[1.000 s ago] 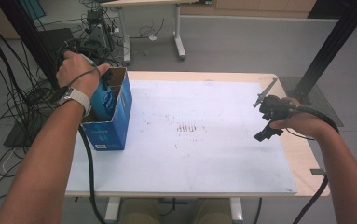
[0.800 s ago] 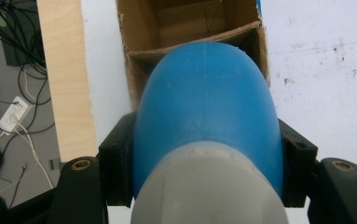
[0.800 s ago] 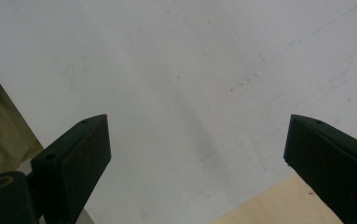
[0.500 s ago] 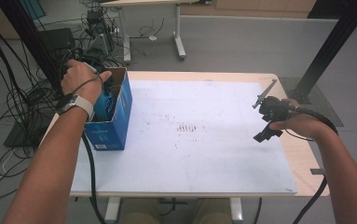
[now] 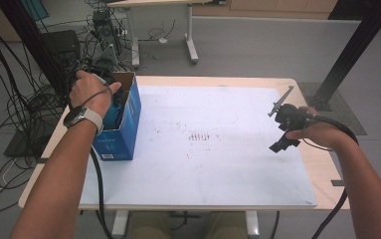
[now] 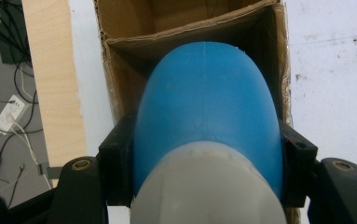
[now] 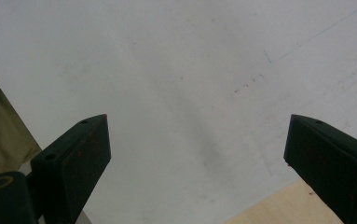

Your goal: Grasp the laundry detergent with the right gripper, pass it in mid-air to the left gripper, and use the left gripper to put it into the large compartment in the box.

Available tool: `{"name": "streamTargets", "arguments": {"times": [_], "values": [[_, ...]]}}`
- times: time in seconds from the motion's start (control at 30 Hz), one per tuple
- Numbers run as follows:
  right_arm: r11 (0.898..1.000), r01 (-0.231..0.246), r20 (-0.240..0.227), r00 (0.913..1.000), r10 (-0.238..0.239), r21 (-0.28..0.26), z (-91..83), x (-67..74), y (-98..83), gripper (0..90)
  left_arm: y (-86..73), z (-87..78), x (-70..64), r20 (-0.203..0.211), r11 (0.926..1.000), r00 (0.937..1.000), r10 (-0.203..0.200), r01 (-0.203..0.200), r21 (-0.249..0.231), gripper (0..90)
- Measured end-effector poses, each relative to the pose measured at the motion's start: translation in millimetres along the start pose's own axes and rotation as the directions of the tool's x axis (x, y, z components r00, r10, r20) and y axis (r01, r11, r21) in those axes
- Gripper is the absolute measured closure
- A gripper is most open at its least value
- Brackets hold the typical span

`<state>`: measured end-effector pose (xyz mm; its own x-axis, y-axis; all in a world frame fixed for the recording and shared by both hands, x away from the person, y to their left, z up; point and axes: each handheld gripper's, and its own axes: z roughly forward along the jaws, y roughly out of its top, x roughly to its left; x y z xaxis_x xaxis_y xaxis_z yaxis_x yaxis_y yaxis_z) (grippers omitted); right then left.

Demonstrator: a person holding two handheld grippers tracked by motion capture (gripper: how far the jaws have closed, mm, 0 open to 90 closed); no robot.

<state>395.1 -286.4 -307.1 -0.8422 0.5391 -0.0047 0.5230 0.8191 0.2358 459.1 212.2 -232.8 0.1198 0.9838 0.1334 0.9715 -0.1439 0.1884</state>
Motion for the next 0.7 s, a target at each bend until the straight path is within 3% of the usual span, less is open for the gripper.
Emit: {"name": "streamTargets", "arguments": {"times": [0.7], "values": [[1.0,-0.003,-0.008,1.0,0.003,0.003,3.0,0.4,0.1,7.1,-2.6,15.5,-1.2,-0.006,0.9999,0.9999,0.009,-0.009,0.009,37.6]]}}
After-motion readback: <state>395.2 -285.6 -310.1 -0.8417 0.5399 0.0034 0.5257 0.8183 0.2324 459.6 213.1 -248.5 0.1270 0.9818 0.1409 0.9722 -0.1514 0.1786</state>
